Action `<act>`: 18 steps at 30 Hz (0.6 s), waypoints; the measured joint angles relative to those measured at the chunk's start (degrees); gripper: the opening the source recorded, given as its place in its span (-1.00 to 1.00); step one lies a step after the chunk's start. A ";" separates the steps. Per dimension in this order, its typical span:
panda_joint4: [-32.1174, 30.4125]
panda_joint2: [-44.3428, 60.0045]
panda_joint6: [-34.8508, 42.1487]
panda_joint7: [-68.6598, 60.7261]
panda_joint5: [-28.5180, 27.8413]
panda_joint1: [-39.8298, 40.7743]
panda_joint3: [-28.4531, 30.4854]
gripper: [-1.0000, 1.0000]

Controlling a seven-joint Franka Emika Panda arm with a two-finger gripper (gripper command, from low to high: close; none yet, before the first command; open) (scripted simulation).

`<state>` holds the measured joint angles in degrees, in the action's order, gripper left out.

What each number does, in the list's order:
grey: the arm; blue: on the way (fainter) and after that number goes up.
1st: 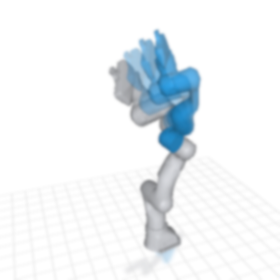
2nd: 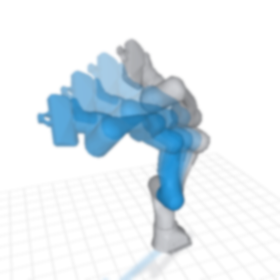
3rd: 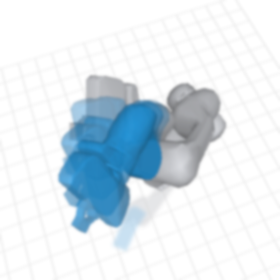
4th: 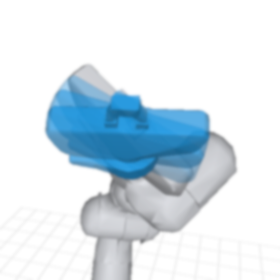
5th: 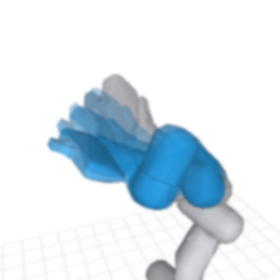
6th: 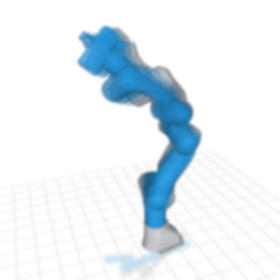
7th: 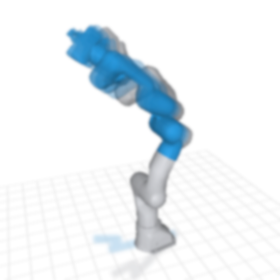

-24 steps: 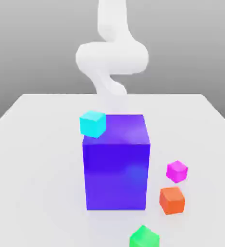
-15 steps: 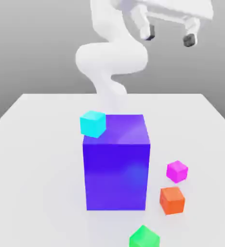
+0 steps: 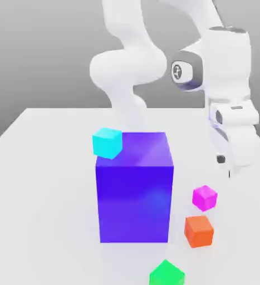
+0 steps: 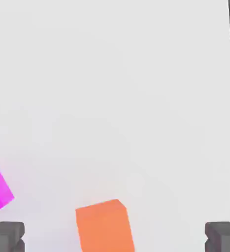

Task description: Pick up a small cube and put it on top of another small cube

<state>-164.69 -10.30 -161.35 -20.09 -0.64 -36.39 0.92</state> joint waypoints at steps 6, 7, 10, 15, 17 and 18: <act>-5.08 9.06 -7.50 -11.68 0.51 -4.73 -1.51 0.00; -4.88 11.05 -9.13 -11.82 0.31 -5.06 -1.53 0.00; -3.89 17.21 -14.15 -11.72 -0.16 -5.22 -1.10 0.00; -2.78 23.42 -19.22 -11.72 -0.21 -5.46 -0.84 -1.00; -2.78 23.42 -19.15 -11.70 -0.22 -5.45 -0.84 -1.00; -2.78 23.42 -19.10 -11.69 -0.24 -5.45 -0.84 -1.00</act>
<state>-167.47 13.11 -180.45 -31.77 -0.88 -41.84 0.08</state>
